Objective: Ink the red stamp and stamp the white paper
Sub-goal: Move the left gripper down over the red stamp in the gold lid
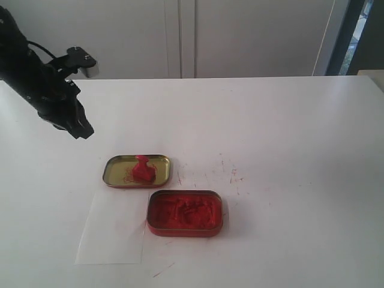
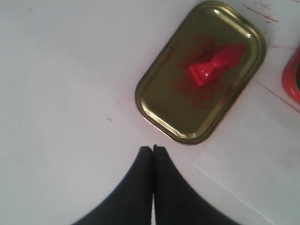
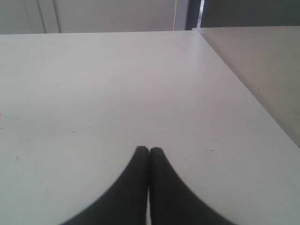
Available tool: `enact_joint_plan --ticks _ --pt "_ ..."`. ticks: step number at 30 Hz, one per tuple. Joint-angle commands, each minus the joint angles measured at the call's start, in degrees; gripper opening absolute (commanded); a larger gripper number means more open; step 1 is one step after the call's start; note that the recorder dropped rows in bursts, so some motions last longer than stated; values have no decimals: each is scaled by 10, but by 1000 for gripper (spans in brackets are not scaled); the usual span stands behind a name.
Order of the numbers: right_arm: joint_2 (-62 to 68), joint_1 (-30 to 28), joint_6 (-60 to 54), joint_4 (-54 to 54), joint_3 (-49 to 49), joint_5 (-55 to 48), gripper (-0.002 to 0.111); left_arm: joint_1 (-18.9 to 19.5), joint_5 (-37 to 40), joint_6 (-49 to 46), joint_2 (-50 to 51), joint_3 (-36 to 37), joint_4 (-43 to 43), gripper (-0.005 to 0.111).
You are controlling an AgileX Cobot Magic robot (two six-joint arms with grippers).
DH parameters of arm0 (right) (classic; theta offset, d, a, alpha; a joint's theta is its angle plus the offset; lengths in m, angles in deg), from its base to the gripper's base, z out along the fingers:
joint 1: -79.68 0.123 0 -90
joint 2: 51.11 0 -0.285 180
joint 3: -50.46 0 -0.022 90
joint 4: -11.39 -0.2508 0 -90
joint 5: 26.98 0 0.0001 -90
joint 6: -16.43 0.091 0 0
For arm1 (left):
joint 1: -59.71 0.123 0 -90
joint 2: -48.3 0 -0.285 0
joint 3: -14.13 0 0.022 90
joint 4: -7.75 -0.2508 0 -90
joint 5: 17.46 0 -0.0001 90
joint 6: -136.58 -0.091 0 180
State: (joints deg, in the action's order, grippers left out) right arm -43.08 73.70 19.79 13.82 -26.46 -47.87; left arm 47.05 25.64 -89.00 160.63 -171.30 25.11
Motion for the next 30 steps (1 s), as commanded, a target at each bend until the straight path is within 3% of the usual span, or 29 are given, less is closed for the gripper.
enact_joint_plan --ticks 1,10,19,26,30 --pt "-2 2 0 1 -3 8 0 -18 38 -81 31 -45 18 0" --pt "-2 2 0 1 -3 8 0 -67 50 -297 71 -73 30 0" --pt "-2 2 0 1 -3 8 0 -74 70 -505 81 -73 72 0" --pt "-2 2 0 1 -3 8 0 -74 59 -560 81 -73 79 1" --pt "-2 2 0 1 -3 8 0 -74 38 -586 81 -73 80 25"
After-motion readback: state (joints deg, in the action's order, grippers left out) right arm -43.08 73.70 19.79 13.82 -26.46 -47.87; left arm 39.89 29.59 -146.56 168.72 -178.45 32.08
